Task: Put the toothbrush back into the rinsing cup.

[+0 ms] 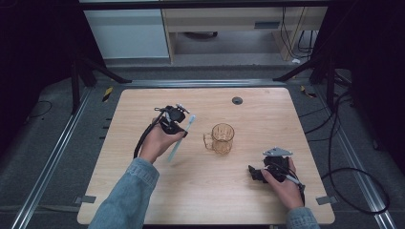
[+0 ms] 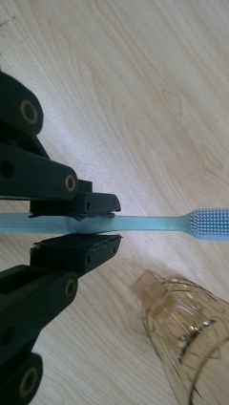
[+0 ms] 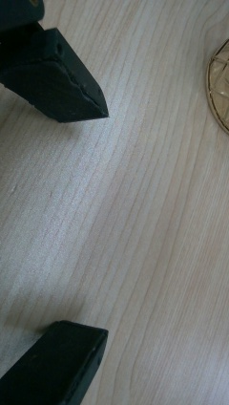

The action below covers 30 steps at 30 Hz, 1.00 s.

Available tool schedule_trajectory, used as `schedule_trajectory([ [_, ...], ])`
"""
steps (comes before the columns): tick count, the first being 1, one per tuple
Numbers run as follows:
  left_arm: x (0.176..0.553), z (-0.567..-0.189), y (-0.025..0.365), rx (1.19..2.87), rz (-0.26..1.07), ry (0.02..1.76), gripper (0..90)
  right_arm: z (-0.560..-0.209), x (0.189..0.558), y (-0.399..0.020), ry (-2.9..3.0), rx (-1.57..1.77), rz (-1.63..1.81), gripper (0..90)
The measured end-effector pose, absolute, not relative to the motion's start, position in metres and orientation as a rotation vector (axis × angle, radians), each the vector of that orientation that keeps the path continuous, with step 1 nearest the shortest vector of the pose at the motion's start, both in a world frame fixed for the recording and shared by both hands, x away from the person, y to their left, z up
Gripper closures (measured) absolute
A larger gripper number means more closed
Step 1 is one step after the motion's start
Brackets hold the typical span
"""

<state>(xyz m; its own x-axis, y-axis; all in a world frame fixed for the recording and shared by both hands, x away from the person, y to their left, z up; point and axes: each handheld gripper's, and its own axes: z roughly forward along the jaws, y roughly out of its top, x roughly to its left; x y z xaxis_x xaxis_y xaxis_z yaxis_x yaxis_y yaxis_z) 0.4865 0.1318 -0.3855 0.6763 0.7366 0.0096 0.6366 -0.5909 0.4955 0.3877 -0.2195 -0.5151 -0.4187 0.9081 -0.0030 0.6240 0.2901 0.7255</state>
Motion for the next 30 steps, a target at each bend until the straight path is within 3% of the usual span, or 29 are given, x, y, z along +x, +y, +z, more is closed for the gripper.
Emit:
schedule_trajectory([
  [30,0.47,-0.361,0.116,2.174,0.486,0.99,79.0,-0.515,0.388,-0.22,2.148,1.363,0.916,0.7],
])
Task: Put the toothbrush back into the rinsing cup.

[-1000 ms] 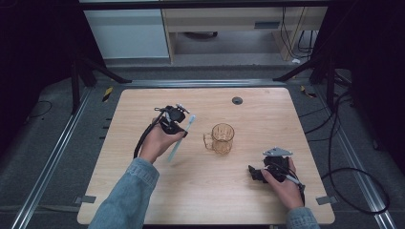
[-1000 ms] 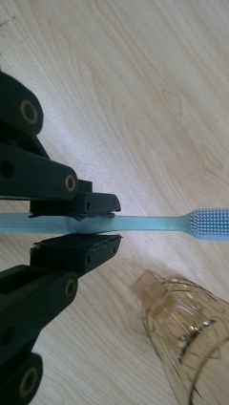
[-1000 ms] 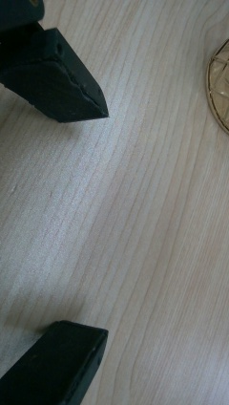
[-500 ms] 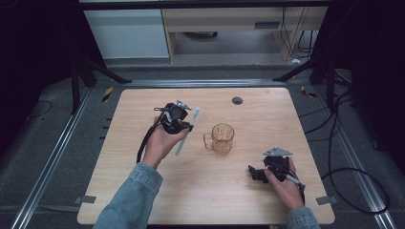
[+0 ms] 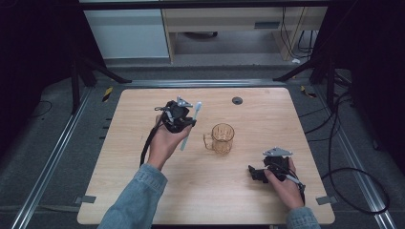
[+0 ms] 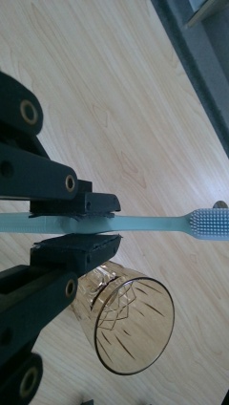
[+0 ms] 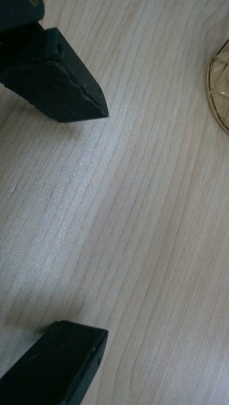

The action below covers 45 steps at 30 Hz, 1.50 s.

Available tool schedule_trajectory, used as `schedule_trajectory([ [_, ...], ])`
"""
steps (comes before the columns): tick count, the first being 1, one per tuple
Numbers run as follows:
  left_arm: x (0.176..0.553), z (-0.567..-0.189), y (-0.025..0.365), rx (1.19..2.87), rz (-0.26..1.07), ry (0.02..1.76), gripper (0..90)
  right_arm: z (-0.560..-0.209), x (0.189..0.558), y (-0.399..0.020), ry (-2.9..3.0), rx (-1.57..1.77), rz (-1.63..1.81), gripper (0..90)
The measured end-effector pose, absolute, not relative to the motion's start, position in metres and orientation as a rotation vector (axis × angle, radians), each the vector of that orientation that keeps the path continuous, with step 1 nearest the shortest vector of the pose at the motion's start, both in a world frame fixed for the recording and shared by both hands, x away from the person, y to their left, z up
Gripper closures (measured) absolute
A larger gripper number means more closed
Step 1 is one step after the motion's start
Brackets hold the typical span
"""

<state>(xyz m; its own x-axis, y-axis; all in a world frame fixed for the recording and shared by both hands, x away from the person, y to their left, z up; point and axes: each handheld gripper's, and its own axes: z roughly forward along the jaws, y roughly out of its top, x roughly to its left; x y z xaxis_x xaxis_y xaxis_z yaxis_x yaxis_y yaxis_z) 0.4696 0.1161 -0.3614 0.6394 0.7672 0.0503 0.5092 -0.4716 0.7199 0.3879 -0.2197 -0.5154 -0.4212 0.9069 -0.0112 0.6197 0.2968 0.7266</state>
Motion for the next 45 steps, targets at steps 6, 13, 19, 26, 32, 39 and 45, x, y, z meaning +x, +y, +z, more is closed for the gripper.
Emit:
schedule_trajectory([
  [6,0.467,-0.359,0.116,2.122,0.53,0.989,79.0,-0.515,0.388,-0.22,2.148,1.365,0.916,0.7],
  [13,0.462,-0.355,0.116,2.038,0.583,0.986,79.0,-0.515,0.388,-0.22,2.147,1.363,0.915,0.7],
  [19,0.457,-0.351,0.115,1.974,0.611,0.974,79.0,-0.515,0.388,-0.219,2.149,1.372,0.92,0.7],
  [26,0.455,-0.356,0.114,1.934,0.627,0.977,79.0,-0.515,0.387,-0.219,2.15,1.372,0.921,0.7],
  [32,0.454,-0.357,0.113,1.891,0.633,0.976,79.0,-0.515,0.387,-0.219,2.152,1.37,0.922,0.7],
  [39,0.448,-0.359,0.112,1.814,0.676,0.954,79.0,-0.515,0.387,-0.219,2.156,1.365,0.923,0.7],
  [45,0.445,-0.359,0.113,1.773,0.705,0.935,79.0,-0.515,0.387,-0.219,2.157,1.364,0.923,0.7],
])
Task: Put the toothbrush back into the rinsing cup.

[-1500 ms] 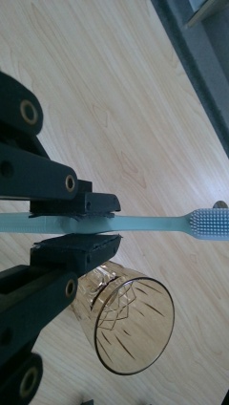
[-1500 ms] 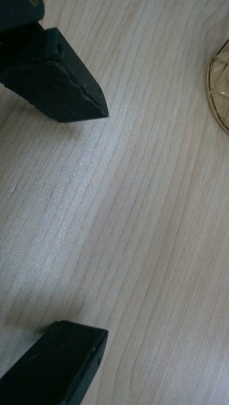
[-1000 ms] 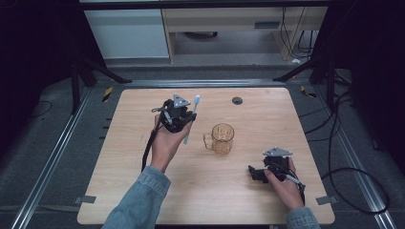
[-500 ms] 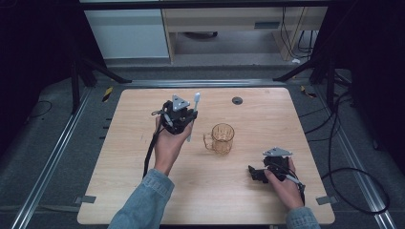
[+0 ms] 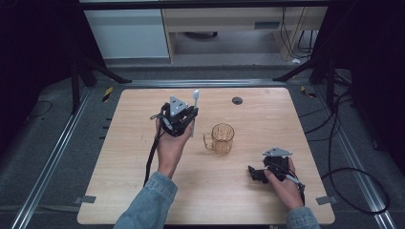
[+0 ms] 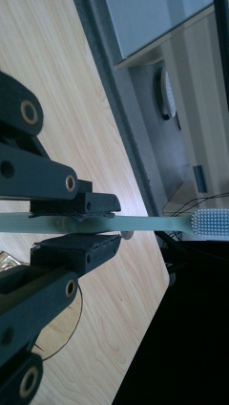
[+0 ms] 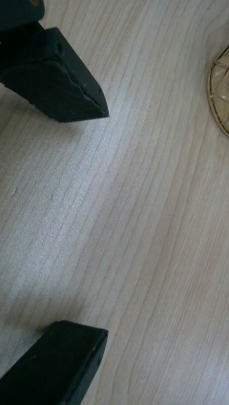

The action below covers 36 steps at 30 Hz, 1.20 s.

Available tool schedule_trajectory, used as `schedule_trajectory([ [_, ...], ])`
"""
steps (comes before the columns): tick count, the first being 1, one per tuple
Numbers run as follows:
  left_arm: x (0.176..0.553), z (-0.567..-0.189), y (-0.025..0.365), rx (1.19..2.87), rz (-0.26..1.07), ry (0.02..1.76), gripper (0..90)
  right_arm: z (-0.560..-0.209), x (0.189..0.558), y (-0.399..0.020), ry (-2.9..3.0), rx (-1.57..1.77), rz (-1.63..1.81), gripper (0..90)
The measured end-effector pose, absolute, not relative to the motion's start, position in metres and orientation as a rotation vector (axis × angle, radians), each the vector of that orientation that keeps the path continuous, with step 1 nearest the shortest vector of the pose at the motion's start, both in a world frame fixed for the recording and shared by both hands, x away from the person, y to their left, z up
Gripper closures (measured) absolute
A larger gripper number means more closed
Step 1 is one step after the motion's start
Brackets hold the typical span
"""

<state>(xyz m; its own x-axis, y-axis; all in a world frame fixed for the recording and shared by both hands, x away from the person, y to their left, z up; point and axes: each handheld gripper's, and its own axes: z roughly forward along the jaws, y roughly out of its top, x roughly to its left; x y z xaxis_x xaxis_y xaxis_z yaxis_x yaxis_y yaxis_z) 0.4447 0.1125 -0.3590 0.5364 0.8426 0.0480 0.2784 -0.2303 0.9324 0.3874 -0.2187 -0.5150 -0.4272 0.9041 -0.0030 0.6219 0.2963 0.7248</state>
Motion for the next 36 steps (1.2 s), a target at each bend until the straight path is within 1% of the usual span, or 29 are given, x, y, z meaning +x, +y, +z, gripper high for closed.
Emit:
schedule_trajectory([
  [16,0.435,-0.367,0.114,1.628,0.771,0.896,79.0,-0.515,0.387,-0.218,2.16,1.36,0.927,0.7],
  [27,0.432,-0.371,0.109,1.597,0.765,0.881,79.0,-0.515,0.387,-0.219,2.165,1.357,0.928,0.7],
  [36,0.427,-0.373,0.104,1.535,0.777,0.836,79.0,-0.515,0.387,-0.219,2.167,1.353,0.925,0.7],
])
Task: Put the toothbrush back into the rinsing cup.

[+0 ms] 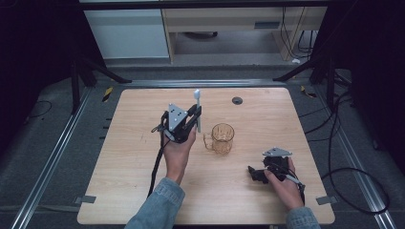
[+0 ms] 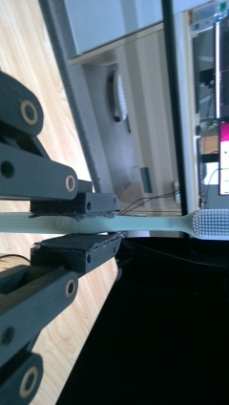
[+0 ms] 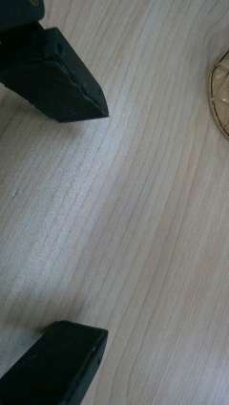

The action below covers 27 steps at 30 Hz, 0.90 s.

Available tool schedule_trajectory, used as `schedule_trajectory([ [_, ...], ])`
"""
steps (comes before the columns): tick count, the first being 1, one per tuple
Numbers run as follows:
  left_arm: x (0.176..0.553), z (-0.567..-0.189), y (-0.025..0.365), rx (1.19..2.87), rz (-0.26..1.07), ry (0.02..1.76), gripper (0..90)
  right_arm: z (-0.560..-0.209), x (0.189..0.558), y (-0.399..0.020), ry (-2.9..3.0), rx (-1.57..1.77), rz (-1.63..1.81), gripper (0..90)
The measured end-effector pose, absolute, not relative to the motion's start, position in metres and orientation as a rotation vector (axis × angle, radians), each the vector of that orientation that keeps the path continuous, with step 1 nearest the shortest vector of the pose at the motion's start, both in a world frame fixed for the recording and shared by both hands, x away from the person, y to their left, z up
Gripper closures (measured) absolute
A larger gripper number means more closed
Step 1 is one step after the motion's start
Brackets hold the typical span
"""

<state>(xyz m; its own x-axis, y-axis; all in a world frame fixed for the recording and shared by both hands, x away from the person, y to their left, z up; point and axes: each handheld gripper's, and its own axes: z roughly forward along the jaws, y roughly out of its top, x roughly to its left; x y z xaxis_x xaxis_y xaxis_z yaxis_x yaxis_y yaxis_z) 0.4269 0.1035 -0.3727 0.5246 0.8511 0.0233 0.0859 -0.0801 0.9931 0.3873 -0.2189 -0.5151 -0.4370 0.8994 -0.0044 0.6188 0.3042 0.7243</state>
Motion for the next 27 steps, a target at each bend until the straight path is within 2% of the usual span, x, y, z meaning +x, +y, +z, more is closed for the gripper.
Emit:
schedule_trajectory([
  [27,0.423,-0.385,0.092,1.483,0.73,0.796,79.0,-0.515,0.387,-0.219,2.17,1.351,0.927,0.7],
])
